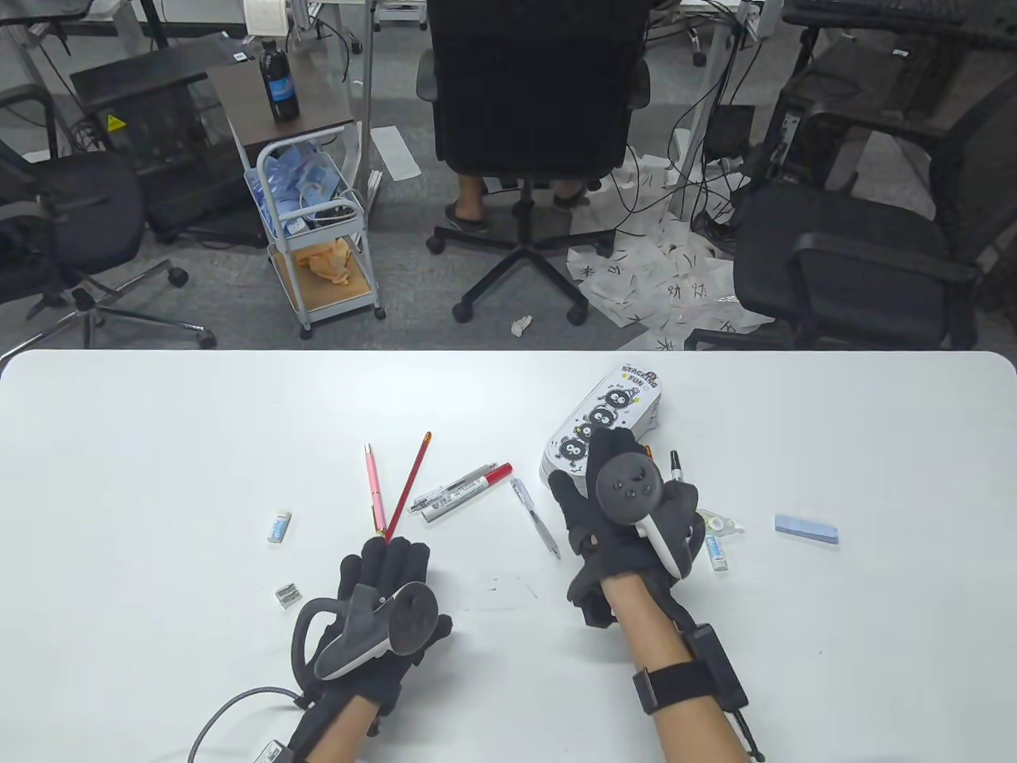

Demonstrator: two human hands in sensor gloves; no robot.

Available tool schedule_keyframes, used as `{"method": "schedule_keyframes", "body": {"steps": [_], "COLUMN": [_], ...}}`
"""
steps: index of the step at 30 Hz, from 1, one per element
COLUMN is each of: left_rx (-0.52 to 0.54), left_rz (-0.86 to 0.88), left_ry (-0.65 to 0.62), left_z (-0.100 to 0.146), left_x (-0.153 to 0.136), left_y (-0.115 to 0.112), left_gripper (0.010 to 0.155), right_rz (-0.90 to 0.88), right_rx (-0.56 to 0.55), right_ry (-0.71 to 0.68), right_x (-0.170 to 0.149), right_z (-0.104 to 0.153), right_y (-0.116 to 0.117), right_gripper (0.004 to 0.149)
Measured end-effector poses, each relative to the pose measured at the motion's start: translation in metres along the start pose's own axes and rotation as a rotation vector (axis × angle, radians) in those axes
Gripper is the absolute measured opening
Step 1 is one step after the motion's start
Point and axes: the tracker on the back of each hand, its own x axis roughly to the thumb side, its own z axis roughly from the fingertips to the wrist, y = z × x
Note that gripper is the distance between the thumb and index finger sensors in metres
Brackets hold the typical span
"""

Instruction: Pack double-layer zippered pencil case

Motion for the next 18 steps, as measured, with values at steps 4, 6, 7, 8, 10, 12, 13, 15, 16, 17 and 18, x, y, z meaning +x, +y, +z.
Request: {"method": "schedule_keyframes", "body": {"steps": [4,6,7,8,10,12,13,15,16,17,18], "left_rx": [-0.010,-0.017,-0.020,-0.019,-0.014,-0.020,-0.024,-0.030,-0.030,-0.031,-0.036], "left_rz": [0.004,0.009,0.015,0.022,0.032,0.034,0.036,0.051,0.056,0.060,0.060], "left_ry": [0.004,0.003,0.002,0.002,0.004,0.007,0.005,0.004,0.003,0.003,0.003], "left_z": [-0.002,-0.003,-0.003,-0.003,-0.003,-0.003,-0.003,-0.004,-0.004,-0.005,-0.006], "left_x": [-0.002,-0.003,-0.003,-0.003,-0.004,-0.005,-0.005,-0.006,-0.006,-0.007,-0.007], "left_y": [-0.001,-0.002,-0.003,-0.003,-0.003,-0.003,-0.003,-0.003,-0.004,-0.004,-0.005], "left_gripper": [0.091,0.091,0.091,0.091,0.092,0.093,0.093,0.093,0.093,0.093,0.093], "right_rz": [0.107,0.217,0.267,0.311,0.377,0.381,0.360,0.335,0.338,0.334,0.312], "right_rx": [0.036,0.095,0.134,0.159,0.168,0.177,0.205,0.234,0.249,0.258,0.258], "right_ry": [0.090,0.185,0.240,0.302,0.397,0.452,0.471,0.500,0.508,0.513,0.509], "right_x": [0.011,0.015,0.015,0.014,0.010,0.004,0.001,-0.004,-0.006,-0.008,-0.009], "right_z": [-0.041,-0.061,-0.070,-0.078,-0.094,-0.104,-0.108,-0.110,-0.111,-0.111,-0.112], "right_y": [0.021,0.035,0.041,0.047,0.059,0.066,0.068,0.074,0.076,0.078,0.079], "right_gripper": [0.080,0.084,0.086,0.091,0.098,0.102,0.104,0.106,0.107,0.107,0.106]}}
